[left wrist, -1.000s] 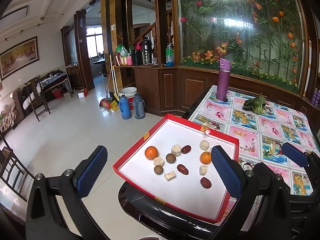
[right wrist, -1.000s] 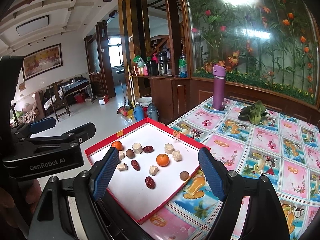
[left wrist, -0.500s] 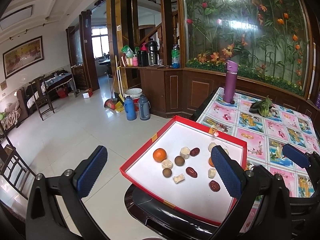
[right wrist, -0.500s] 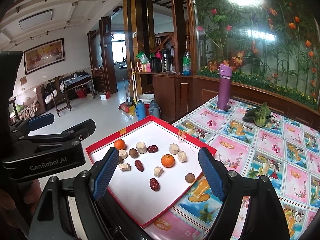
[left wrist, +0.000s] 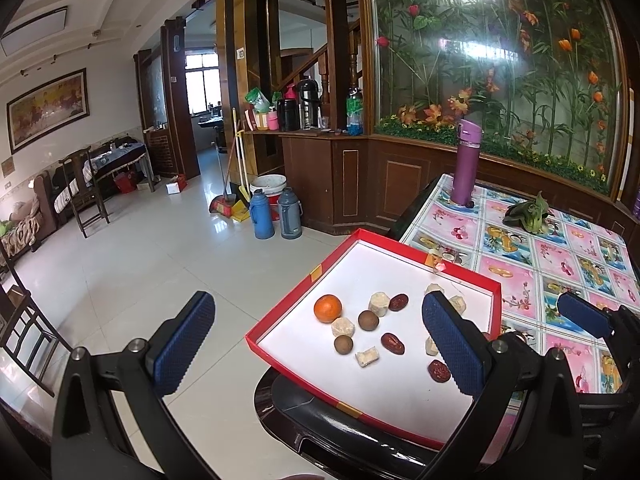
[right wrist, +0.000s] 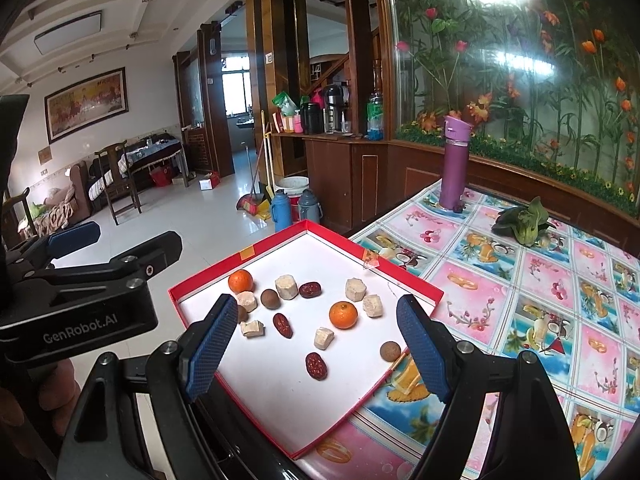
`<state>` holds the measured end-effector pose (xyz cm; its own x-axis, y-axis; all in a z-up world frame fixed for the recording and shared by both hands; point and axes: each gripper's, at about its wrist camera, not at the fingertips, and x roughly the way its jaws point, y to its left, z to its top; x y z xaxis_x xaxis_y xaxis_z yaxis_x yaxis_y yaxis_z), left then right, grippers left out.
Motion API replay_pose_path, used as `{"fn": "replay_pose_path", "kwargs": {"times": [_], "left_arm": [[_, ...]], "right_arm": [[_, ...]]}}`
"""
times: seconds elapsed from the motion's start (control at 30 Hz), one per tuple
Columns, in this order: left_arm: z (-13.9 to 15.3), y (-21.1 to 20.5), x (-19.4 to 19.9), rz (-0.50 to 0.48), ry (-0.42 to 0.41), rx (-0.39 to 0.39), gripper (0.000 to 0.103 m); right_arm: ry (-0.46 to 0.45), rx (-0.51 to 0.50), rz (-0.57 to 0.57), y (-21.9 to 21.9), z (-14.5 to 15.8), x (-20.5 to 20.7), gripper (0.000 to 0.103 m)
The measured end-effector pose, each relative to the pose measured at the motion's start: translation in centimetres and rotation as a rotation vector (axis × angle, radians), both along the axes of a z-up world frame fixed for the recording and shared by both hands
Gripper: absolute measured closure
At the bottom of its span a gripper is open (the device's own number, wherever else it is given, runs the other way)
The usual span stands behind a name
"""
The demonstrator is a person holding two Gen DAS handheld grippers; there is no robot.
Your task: Organize fruits
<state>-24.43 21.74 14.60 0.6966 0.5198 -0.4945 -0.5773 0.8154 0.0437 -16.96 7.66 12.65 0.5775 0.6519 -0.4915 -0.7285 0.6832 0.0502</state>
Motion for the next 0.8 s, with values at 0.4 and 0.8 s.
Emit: {"fn": "replay_pose_path", "kwargs": {"times": [0.4, 0.8], "left_arm": [[-0.8, 0.7, -0.2, -0.001, 0.003, -0.009, 0.0], [-1.1, 0.8, -0.2, -0.004, 0.007, -0.012, 0.0]], "right_arm": [[0.006, -0.015, 0.009, 0.9, -0.5, 0.0, 0.022], [-0.015, -0.011, -0.011, 1.4, -0.6, -0.1, 0.022]]}}
